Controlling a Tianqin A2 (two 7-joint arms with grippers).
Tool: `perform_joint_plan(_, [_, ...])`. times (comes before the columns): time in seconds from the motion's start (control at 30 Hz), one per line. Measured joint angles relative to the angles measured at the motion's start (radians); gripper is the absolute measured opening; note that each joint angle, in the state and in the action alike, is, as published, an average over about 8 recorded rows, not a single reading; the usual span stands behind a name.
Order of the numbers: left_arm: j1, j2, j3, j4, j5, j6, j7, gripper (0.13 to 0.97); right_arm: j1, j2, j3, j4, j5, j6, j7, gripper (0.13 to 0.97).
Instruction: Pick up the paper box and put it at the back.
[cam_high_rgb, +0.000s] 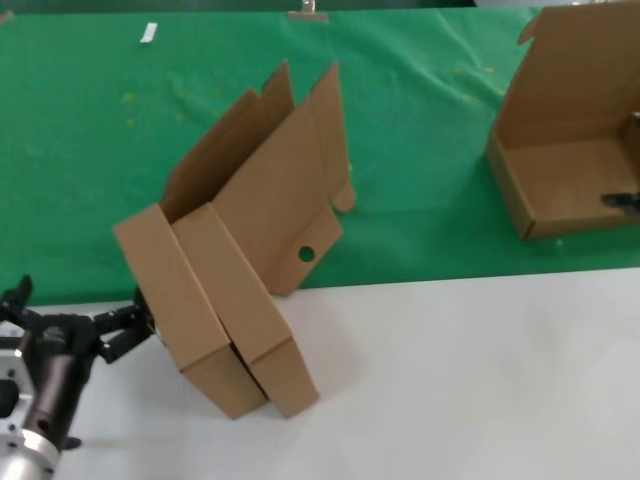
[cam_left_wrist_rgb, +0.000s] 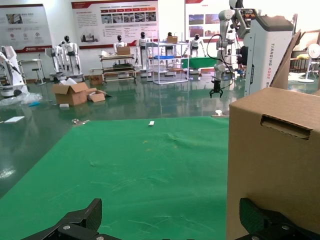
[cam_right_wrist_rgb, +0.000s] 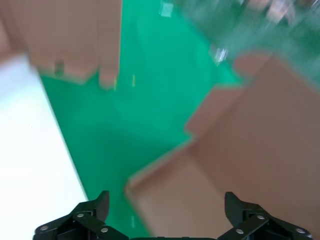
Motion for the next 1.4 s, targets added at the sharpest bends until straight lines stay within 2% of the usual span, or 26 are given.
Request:
perform_joint_plan(0.17, [0.000, 0.000, 0.000, 0.000, 0.000, 0.000, 0.000, 0.966, -0.181, 0.090, 0.200, 0.187, 0.195, -0.088, 0.002, 0.818])
perform_joint_plan(0.3, [0.000, 0.000, 0.000, 0.000, 0.000, 0.000, 0.000, 0.966, -0.357, 0.102, 0.370, 0.316, 0.362, -0.122, -0.014, 0.872])
perform_joint_plan(0.47, [0.000, 0.000, 0.000, 0.000, 0.000, 0.000, 0.000, 0.966, -0.561, 0.033, 0.569, 0.451, 0.487, -0.123, -0.055, 0.891])
perform_joint_plan(0.6, [0.000, 0.000, 0.000, 0.000, 0.000, 0.000, 0.000, 0.966, -0.729, -0.075, 0.736, 0.599, 0.516, -0.098, -0.075, 0.930])
perform_joint_plan(0.7, [0.000, 0.000, 0.000, 0.000, 0.000, 0.000, 0.000, 0.966, -0.818, -0.137, 0.817, 0.683, 0.519, -0.077, -0.084, 0.950])
perform_joint_plan(0.8, [0.000, 0.000, 0.000, 0.000, 0.000, 0.000, 0.000, 0.966, -0.855, -0.159, 0.838, 0.720, 0.518, -0.055, -0.081, 0.956])
perform_joint_plan(1.4, [0.000, 0.000, 0.000, 0.000, 0.000, 0.000, 0.000, 0.966, -1.004, -0.174, 0.761, 0.888, 0.479, 0.200, 0.030, 0.966])
